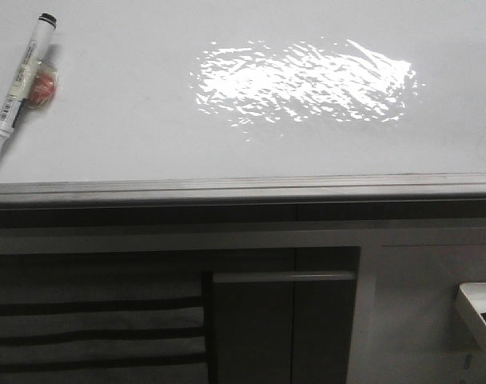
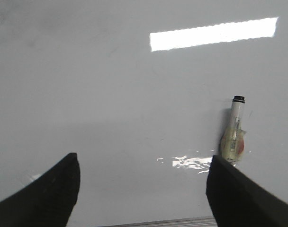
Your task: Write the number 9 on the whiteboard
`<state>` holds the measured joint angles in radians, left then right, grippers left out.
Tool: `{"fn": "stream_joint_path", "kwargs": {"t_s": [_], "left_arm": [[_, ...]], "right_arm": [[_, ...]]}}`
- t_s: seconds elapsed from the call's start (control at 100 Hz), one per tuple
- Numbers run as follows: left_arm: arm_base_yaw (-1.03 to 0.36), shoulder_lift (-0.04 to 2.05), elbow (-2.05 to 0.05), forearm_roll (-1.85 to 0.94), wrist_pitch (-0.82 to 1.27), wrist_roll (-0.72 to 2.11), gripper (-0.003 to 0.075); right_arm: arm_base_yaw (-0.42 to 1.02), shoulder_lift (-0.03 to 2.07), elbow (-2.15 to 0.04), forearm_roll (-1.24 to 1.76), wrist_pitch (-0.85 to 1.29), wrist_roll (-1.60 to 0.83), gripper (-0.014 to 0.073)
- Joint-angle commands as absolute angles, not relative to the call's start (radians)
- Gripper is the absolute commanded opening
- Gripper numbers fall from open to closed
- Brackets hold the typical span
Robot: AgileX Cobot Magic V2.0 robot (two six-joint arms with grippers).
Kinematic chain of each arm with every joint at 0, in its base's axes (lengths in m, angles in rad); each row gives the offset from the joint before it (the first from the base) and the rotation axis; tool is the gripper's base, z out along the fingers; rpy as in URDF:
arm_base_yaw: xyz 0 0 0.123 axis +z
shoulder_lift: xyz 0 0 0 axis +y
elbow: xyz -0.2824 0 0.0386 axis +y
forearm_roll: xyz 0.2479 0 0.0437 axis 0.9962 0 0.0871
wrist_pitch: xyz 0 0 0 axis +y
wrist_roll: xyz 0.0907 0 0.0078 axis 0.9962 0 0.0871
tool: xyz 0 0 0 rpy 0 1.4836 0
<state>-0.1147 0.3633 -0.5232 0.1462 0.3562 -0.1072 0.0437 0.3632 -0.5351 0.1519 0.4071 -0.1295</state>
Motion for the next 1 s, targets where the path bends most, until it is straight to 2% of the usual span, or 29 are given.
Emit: {"fn": "stream_joint_path", "kwargs": {"t_s": [0.0, 0.21, 0.45, 0.62, 0.99], "left_arm": [[-0.121, 0.389, -0.552, 0.08, 0.255, -0.11, 0.0491], [-0.153, 0.515, -0.554, 0.072, 0.255, -0.091, 0.0489], [-0.315, 0.73, -0.566, 0.101, 0.195, -0.085, 0.0454], [-0.373, 0.897, -0.566, 0.192, 0.074, -0.085, 0.0412], [-0.343, 1.186, -0.566, 0.226, -0.273, -0.085, 0.0303]], "right_arm": [[0.036, 0.377, -0.57, 0.165, 0.321, -0.139, 0.0542], [0.036, 0.377, -0.57, 0.166, 0.321, -0.139, 0.0542], [0.036, 0.377, -0.57, 0.166, 0.321, -0.139, 0.0542], [0.036, 0.377, -0.57, 0.166, 0.322, -0.139, 0.0542], [0.036, 0.377, -0.57, 0.166, 0.324, -0.139, 0.0542]]}}
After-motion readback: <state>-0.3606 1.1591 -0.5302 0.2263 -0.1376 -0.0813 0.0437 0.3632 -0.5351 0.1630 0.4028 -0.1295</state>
